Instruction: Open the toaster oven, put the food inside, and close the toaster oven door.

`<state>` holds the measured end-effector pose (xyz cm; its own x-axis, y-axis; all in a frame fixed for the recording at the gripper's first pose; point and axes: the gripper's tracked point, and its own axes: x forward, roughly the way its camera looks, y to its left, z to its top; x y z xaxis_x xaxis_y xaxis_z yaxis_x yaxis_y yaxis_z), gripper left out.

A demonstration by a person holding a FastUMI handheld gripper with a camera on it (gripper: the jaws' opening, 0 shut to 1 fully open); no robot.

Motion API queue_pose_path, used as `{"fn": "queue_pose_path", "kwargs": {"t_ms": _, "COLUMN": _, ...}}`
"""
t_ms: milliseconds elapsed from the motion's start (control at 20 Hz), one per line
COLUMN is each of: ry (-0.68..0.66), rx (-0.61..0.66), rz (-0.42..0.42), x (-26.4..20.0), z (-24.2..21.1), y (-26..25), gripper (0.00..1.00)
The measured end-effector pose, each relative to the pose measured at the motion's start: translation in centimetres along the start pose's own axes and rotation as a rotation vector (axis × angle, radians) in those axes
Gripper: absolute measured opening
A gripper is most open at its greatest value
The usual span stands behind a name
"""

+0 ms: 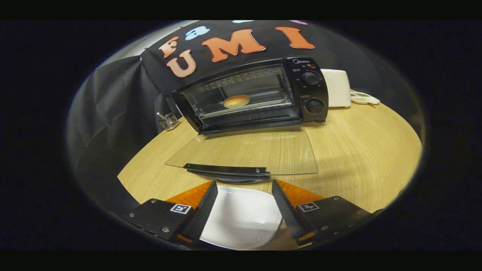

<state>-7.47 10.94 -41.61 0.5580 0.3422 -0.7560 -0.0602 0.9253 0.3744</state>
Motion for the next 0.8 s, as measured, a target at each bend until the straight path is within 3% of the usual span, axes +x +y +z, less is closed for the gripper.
{"fn": "queue_pose_path", "kwargs": {"t_ms": 400, "ry": -0.011, "rx": -0.046, "rz": -0.024, "x": 0.1, "z": 1.2, "y": 0.6, "gripper": 0.89}}
{"fn": "queue_pose_path", "kwargs": {"t_ms": 700, "ry": -0.098, "rx": -0.118, "rz": 0.058, "x": -0.8, "z": 4.8, "y": 3.8, "gripper": 0.89}}
{"fn": "queue_pose_path", "kwargs": {"t_ms": 800, "ry": -0.119, "rx": -0.158, "rz": 0.045, "x": -0.2, "z": 5.9, "y": 4.1, "gripper": 0.89}}
